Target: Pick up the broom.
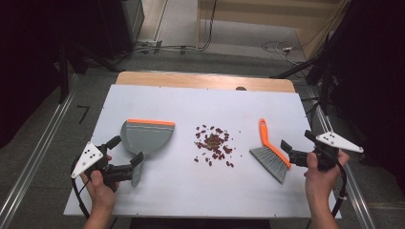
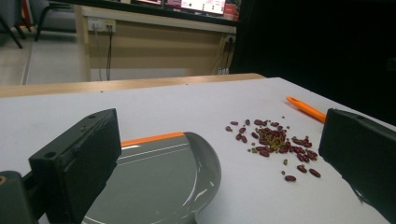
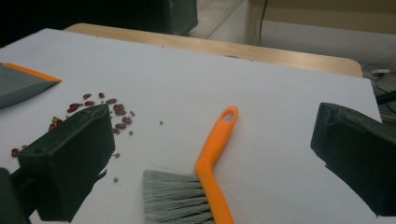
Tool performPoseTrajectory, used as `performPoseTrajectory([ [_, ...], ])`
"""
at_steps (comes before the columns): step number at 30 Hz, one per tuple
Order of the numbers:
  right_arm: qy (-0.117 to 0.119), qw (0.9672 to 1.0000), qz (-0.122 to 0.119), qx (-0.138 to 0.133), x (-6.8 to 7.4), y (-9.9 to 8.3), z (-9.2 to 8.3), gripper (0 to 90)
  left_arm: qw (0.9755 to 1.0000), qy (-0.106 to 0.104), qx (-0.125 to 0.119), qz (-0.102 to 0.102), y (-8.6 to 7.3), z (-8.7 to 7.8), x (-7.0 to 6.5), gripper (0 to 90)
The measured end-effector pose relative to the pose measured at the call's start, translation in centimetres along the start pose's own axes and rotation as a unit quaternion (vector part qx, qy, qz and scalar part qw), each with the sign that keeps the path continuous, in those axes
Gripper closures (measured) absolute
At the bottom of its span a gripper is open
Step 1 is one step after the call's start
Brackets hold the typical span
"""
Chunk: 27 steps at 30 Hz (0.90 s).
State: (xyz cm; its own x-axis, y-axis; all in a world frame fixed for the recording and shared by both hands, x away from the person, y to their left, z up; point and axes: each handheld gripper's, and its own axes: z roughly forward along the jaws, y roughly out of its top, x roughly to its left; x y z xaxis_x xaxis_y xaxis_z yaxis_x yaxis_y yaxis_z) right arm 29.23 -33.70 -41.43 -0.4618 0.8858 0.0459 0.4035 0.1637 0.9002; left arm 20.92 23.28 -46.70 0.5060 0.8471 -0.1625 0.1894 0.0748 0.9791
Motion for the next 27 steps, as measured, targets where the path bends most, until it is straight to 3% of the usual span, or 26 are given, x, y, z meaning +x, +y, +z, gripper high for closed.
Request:
performPoseTrajectory([
  [2,0.002,1.0,-0.002,0.001,0.0,0.4,0.2,0.0,1.0,0.0,0.002,0.003,0.0,0.0,-0.1,0.0],
  [5,0.0,0.9996,0.001,0.029,0.2,1.7,1.5,5.0,1.0,-0.003,0.002,0.004,0.1,0.1,-0.2,0.0],
  [8,0.016,0.9986,0.007,0.05,0.2,2.4,2.7,6.9,1.0,-0.004,0.004,0.005,0.1,0.1,-0.2,0.0],
  [11,0.014,0.9977,0.016,0.065,0.1,2.8,3.5,14.7,1.0,-0.005,0.005,0.004,0.1,0.1,-0.2,0.0],
  [15,0.007,0.9935,0.026,0.111,0.1,3.6,5.8,33.6,0.9999,-0.007,0.006,0.004,0.1,0.2,-0.2,0.0],
  [17,-0.008,0.9897,0.03,0.14,0.2,3.6,6.9,37.7,0.9999,-0.008,0.008,0.005,0.1,0.2,-0.2,0.0],
  [20,-0.034,0.9823,0.01,0.184,0.7,3.2,8.6,45.2,0.9999,-0.009,0.013,0.006,0.0,0.2,-0.1,0.0],
  [24,-0.026,0.9744,0.015,0.223,0.7,2.2,10.1,52.6,0.9998,-0.011,0.017,0.007,0.0,0.3,0.0,0.0],
  [25,-0.033,0.973,0.025,0.227,0.8,1.9,10.3,52.9,0.9997,-0.012,0.017,0.007,0.0,0.2,0.0,0.0],
  [27,-0.031,0.967,0.053,0.247,0.7,1.8,10.7,57.6,0.9997,-0.012,0.018,0.007,0.0,0.2,0.0,0.0],
])
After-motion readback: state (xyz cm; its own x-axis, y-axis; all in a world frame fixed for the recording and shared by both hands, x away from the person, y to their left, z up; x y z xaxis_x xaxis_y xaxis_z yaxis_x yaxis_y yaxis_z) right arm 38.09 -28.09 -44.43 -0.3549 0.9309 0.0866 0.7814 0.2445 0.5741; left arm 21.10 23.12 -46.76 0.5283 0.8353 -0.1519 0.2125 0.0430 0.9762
